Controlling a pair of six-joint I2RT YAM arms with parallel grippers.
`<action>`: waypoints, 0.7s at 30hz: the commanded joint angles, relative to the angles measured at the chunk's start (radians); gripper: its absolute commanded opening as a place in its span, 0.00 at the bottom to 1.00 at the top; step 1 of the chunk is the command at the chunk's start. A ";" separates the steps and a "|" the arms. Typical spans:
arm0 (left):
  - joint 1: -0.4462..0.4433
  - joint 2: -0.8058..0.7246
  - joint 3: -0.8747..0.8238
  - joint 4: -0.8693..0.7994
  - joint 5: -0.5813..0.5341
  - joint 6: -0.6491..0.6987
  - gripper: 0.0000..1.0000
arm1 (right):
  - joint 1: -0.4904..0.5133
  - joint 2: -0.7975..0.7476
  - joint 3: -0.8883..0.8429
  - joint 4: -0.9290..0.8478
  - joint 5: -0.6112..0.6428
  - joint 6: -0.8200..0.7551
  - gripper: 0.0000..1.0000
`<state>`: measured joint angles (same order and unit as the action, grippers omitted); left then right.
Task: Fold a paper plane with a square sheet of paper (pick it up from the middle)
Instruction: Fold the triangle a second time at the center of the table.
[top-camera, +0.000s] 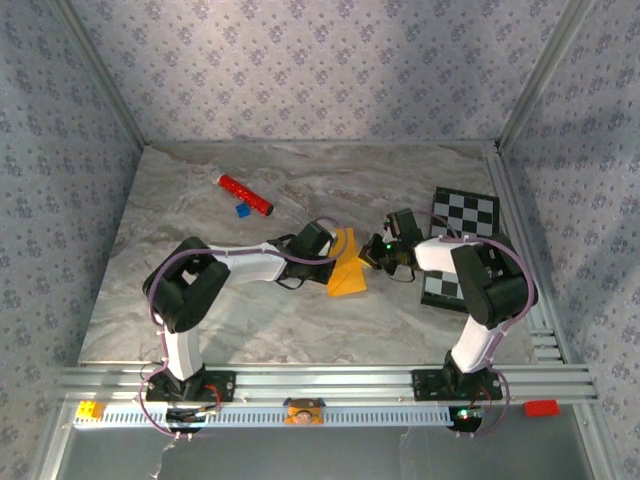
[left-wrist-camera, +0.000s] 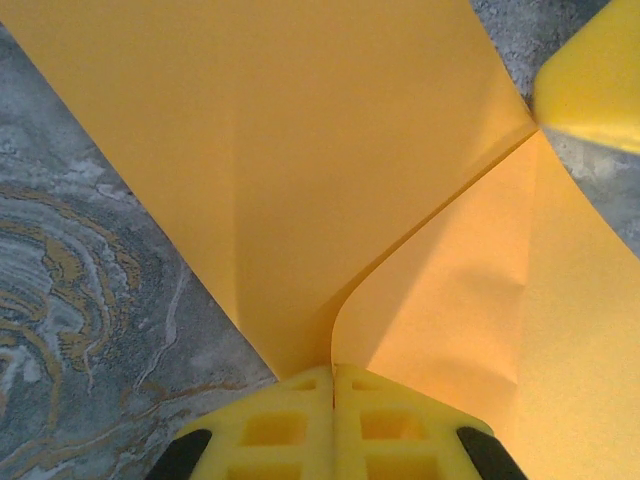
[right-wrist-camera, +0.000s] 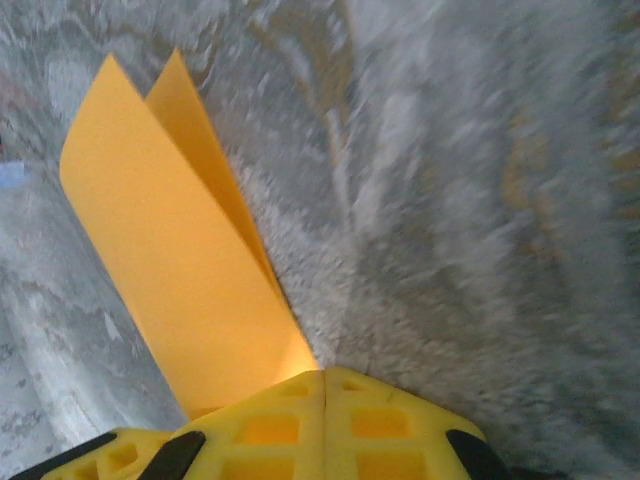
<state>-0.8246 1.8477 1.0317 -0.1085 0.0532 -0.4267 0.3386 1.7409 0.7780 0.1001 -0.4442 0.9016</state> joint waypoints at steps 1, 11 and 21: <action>0.002 0.044 -0.037 -0.126 -0.012 0.020 0.01 | -0.032 -0.024 0.004 -0.025 0.055 -0.027 0.00; 0.002 0.044 -0.030 -0.131 -0.009 0.023 0.01 | 0.038 -0.074 -0.001 0.032 -0.146 -0.116 0.01; 0.002 0.052 -0.018 -0.146 -0.005 0.034 0.01 | 0.115 0.003 0.022 0.009 -0.143 -0.116 0.00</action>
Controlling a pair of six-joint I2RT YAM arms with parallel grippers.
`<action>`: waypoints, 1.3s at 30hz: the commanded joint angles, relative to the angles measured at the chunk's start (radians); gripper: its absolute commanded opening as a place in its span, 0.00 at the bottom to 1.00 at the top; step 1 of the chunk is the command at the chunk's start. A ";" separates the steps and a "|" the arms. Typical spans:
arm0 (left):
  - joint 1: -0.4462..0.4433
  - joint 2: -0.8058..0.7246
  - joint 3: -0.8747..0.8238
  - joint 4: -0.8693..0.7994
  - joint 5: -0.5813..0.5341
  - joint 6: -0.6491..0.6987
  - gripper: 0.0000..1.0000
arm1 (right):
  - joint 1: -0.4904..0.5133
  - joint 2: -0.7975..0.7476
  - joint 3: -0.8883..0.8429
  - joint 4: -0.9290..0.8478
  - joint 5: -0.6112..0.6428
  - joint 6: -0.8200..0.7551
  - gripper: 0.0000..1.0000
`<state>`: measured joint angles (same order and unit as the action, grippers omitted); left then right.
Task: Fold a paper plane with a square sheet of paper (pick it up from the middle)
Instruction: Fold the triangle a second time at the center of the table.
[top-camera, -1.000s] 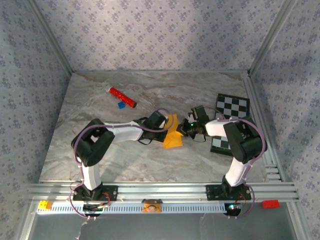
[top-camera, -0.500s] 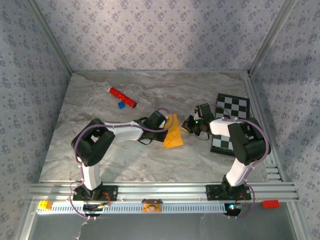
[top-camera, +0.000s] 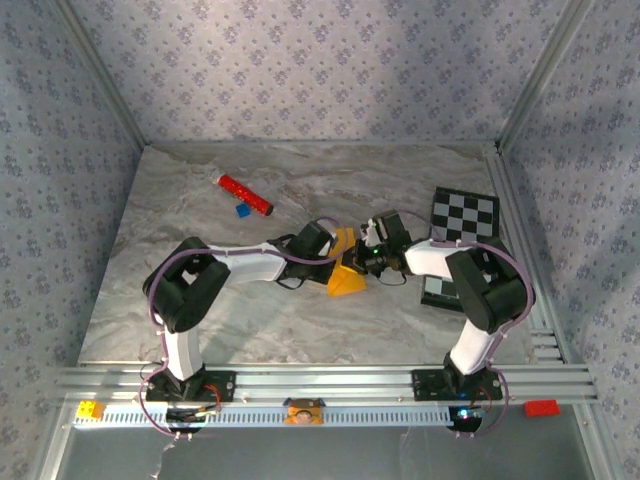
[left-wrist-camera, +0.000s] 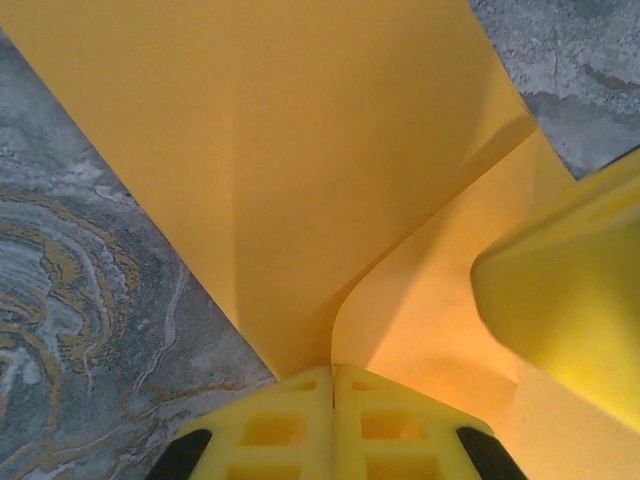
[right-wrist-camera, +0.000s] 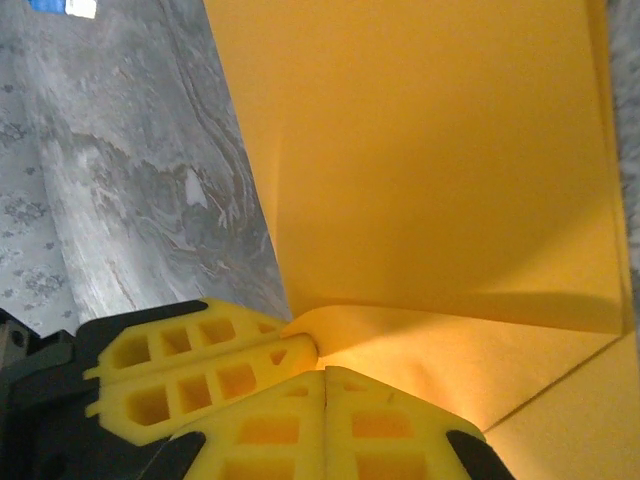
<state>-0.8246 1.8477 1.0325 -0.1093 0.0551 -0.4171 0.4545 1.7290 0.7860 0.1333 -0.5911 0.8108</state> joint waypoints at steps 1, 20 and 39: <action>0.002 0.051 -0.017 -0.148 -0.010 0.026 0.01 | -0.003 0.017 0.006 -0.023 0.007 -0.027 0.00; 0.000 -0.039 0.014 -0.191 -0.061 -0.018 0.18 | -0.015 0.034 -0.096 -0.059 0.078 -0.031 0.00; 0.000 -0.159 0.019 -0.085 0.320 -0.219 0.14 | 0.016 -0.010 -0.137 0.008 0.131 0.108 0.00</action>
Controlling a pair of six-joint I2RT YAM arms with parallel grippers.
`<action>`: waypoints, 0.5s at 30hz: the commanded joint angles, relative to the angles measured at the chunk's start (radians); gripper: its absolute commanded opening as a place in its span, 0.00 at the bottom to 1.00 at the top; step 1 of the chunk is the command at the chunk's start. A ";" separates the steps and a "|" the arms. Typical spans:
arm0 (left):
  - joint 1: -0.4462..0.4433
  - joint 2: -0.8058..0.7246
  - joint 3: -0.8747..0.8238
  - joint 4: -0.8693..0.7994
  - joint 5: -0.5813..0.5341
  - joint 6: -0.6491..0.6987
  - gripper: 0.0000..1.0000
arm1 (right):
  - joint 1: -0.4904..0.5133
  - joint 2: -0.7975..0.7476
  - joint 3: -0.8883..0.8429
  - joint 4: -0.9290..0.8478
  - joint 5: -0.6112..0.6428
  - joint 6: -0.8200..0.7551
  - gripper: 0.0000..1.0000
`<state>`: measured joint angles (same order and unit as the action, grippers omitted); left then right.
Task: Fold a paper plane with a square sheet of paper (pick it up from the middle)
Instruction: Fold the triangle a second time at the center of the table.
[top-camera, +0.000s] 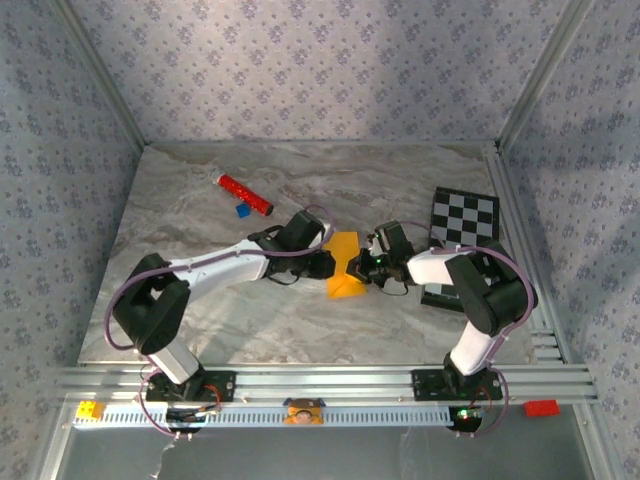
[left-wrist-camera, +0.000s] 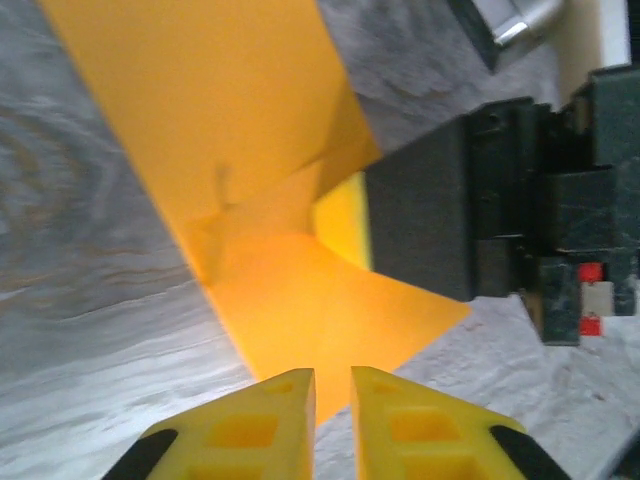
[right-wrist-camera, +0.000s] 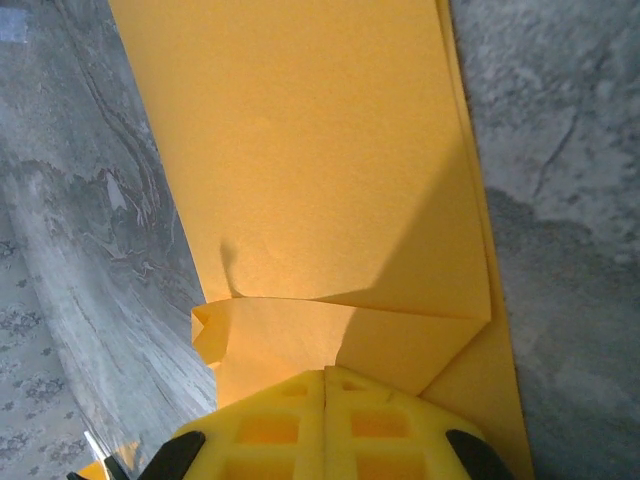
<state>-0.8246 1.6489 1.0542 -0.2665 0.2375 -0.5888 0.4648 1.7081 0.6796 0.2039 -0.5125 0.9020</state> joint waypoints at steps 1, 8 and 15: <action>0.000 0.058 -0.002 0.089 0.155 -0.060 0.14 | 0.005 0.012 -0.031 -0.064 0.051 0.017 0.00; -0.002 0.159 0.037 0.115 0.213 -0.056 0.12 | 0.006 0.006 -0.040 -0.066 0.066 0.015 0.00; -0.006 0.225 0.078 0.076 0.226 -0.029 0.12 | 0.003 0.007 -0.045 -0.064 0.065 0.014 0.00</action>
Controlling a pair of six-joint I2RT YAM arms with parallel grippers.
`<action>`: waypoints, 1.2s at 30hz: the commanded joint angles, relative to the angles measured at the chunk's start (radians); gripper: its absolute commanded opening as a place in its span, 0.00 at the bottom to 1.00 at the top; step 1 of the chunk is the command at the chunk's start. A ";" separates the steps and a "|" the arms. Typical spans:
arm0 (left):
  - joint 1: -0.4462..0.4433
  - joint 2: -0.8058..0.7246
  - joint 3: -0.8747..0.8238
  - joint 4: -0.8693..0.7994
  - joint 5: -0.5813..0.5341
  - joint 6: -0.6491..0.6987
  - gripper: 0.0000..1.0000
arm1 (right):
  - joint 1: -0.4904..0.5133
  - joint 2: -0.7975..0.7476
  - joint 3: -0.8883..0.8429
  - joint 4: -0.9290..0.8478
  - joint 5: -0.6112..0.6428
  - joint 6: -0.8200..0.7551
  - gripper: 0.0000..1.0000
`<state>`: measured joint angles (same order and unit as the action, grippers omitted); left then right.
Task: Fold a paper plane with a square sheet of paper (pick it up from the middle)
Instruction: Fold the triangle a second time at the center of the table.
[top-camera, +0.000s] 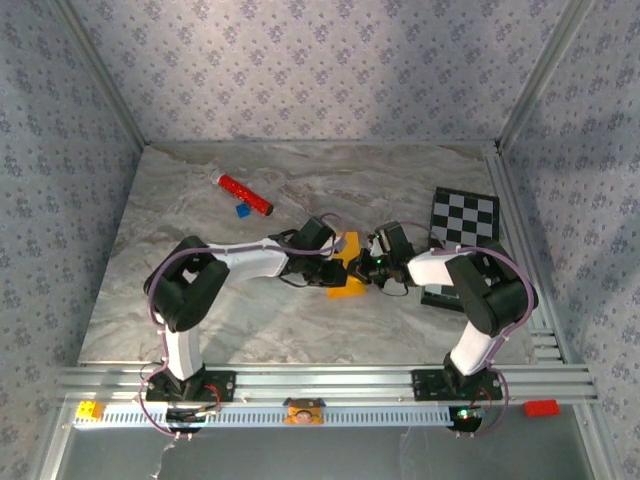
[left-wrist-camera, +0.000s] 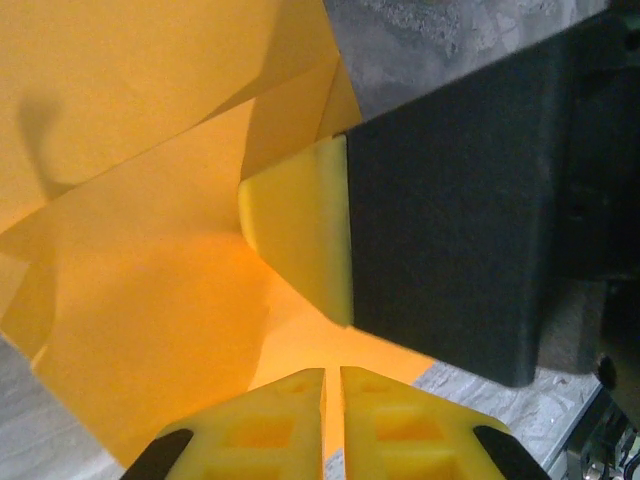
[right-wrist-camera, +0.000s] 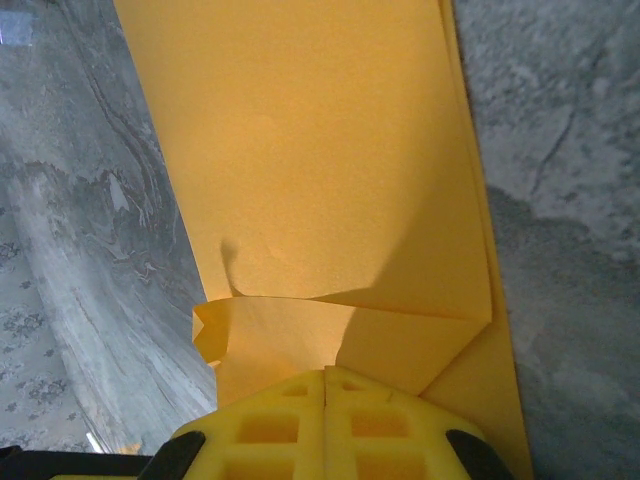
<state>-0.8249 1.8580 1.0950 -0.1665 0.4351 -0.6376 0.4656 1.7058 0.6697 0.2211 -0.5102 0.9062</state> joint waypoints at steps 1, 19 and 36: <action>-0.007 0.023 0.041 -0.027 0.028 0.024 0.12 | 0.002 0.009 -0.036 -0.081 0.063 0.010 0.00; -0.014 0.054 -0.002 -0.036 0.012 0.038 0.00 | -0.004 0.021 -0.040 -0.090 0.069 0.001 0.00; -0.014 0.047 -0.033 -0.026 0.002 0.037 0.00 | -0.010 0.024 -0.048 -0.104 0.077 -0.012 0.00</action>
<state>-0.8330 1.8946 1.0859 -0.1818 0.4377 -0.6113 0.4637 1.7050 0.6640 0.2291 -0.5087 0.9054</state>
